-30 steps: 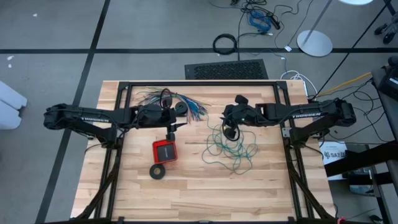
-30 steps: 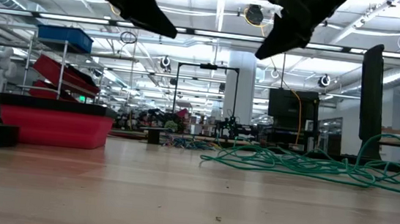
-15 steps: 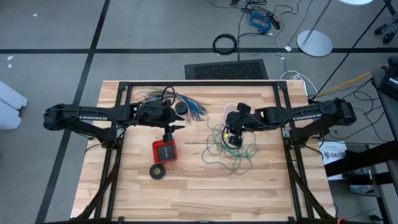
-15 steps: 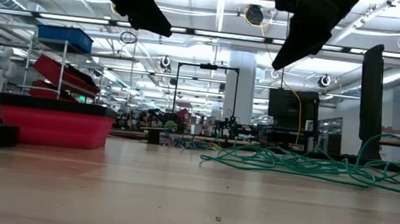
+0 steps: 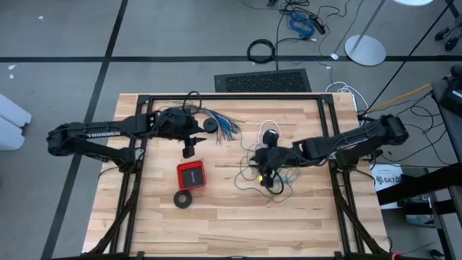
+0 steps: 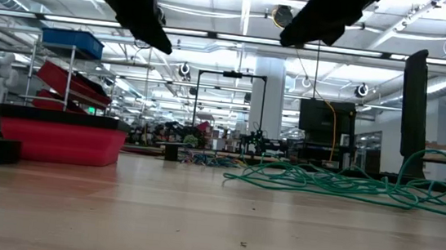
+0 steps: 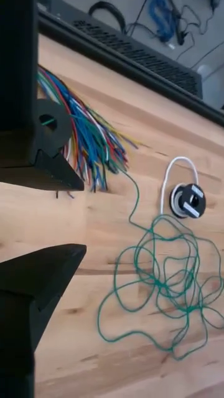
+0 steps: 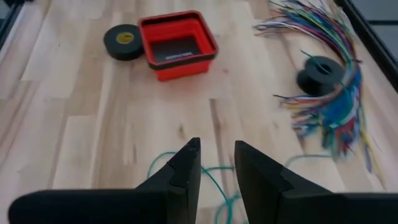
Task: Coil cords
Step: Coil the green wire onto the spool
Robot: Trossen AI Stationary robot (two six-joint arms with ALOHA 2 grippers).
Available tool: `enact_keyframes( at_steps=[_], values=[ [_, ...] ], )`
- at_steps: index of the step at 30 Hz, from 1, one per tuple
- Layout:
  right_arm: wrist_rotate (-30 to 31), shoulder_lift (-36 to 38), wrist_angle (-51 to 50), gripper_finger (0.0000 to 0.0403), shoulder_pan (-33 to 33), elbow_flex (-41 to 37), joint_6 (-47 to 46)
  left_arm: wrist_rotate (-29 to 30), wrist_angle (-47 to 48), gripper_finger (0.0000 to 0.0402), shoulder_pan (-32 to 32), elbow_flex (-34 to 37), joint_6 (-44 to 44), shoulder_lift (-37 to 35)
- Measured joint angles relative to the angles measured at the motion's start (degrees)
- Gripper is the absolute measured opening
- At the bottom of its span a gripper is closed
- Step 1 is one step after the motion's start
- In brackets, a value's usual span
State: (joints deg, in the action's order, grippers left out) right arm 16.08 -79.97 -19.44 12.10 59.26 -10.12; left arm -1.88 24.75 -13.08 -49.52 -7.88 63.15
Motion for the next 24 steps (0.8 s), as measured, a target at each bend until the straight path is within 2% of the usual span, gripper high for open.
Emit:
enact_keyframes(
  at_steps=[6, 10, 19, 24],
  values=[
    [0.04, -5.68, 4.62, 0.0087, 1.08, -0.02, 1.33, 0.76, 0.04, 0.0157, -2.81, 0.0, -3.03, 1.02],
    [0.14, -9.49, 5.18, 0.0087, 1.09, -0.02, 0.34, 0.9, 0.15, 0.0157, -5.71, 0.02, -3.91, 4.14],
    [1.01, -15.6, 7.45, 0.0087, 1.86, -0.06, -1.17, 0.15, -3.7, 0.0157, -10.33, 0.02, -8.59, 15.64],
    [6.67, -16.11, 2.67, 0.0087, 2.37, -0.06, -0.89, 0.12, -2.85, 0.0157, -12.41, -3.51, -11.32, 24.05]
  ],
)
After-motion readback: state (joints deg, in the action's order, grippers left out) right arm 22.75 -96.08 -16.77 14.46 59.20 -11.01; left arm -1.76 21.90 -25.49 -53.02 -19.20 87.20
